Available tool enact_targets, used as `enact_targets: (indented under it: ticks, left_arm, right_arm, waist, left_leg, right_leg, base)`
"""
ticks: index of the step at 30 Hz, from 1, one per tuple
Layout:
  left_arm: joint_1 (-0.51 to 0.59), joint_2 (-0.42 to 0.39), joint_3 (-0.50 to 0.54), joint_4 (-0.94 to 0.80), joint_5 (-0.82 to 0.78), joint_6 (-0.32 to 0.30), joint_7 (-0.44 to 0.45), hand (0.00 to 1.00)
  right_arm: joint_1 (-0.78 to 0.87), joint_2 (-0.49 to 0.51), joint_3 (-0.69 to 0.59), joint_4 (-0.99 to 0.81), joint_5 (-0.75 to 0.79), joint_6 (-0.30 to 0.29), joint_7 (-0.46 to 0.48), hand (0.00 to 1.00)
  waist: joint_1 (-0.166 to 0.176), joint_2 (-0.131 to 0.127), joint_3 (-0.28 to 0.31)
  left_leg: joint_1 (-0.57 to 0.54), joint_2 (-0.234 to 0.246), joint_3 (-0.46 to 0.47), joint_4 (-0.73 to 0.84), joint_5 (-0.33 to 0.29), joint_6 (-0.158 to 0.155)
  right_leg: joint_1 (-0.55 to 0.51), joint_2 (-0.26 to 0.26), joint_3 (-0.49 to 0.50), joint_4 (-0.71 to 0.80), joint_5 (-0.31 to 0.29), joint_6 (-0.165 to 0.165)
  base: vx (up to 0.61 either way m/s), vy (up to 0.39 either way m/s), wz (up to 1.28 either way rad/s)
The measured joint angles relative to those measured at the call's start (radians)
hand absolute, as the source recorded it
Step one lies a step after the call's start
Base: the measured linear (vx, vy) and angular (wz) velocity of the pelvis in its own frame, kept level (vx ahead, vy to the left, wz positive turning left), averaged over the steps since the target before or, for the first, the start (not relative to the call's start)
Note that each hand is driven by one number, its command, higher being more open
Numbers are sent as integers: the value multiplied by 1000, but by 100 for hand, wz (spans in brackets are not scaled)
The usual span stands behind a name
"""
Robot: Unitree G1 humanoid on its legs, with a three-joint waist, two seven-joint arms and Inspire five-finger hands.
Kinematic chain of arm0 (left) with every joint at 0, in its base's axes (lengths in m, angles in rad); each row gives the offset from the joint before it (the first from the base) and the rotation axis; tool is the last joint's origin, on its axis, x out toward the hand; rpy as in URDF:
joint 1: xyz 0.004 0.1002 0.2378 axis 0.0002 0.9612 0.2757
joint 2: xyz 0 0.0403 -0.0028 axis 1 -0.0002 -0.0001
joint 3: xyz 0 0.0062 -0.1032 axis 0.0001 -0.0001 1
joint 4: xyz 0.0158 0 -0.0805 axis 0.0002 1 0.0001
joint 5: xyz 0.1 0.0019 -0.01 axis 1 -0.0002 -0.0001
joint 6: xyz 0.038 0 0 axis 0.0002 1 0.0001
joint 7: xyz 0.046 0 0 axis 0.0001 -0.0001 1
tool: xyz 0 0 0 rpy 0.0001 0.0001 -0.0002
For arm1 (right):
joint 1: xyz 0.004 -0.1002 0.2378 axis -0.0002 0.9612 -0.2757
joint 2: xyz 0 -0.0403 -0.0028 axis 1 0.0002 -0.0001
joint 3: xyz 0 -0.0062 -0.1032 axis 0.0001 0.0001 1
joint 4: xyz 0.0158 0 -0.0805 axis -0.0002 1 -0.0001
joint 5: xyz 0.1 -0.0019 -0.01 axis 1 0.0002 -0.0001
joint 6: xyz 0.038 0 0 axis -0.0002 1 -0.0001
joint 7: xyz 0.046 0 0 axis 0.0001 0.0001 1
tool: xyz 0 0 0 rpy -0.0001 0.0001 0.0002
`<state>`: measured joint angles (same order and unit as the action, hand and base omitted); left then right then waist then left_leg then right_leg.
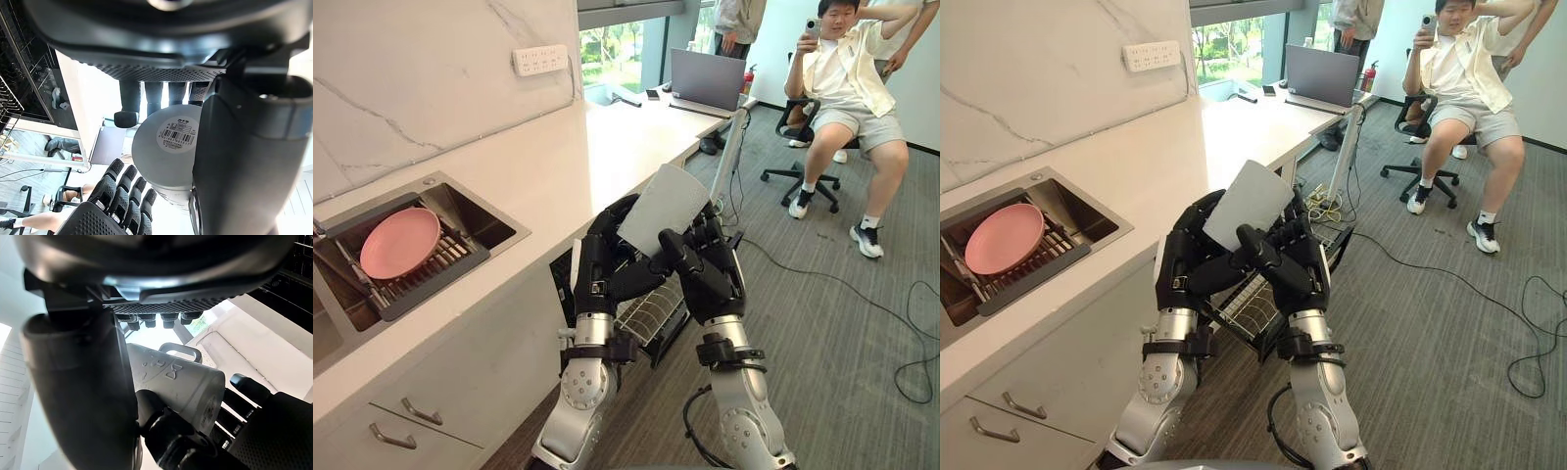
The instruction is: Walk over to the sink, pick up the cup, carry it to the dishwasher, place the cup inside the dishwasher, then close the dishwasher door
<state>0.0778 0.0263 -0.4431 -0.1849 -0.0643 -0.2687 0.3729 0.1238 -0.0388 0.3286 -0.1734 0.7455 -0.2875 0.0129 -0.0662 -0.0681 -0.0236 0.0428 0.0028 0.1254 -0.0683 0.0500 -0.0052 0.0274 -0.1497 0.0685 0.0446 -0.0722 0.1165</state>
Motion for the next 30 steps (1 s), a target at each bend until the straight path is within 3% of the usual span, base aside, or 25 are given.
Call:
enact_targets:
  ticks: [22, 23, 30]
  left_arm:
    - [0, 9, -43, 1, 3, -4, 19, 0]
    - [0, 9, -43, 1, 3, -8, 19, 0]
    - [1, 23, -65, 5, -13, -27, 19, 0]
  right_arm:
    - [-19, -3, 32, 9, 57, -25, -10, 100]
    - [-25, -8, 32, 10, 57, -29, -11, 0]
    - [-45, -18, 25, 28, 88, -42, -34, 0]
  waist:
    - [0, 0, -1]
    - [0, 0, -3]
    - [1, 0, -8]
  left_leg:
    - [-4, -1, 0, -5, 0, 1]
    - [-7, -1, 0, -5, 1, 1]
    - [-9, -2, -2, -7, 3, 1]
  right_leg:
    - [-1, -1, 0, -9, 3, 1]
    - [-4, -1, -1, -9, 3, 1]
    - [-7, -2, -2, -8, 3, 1]
  base:
    - [0, 0, 0]
    - [0, 0, 0]
    - [0, 0, 0]
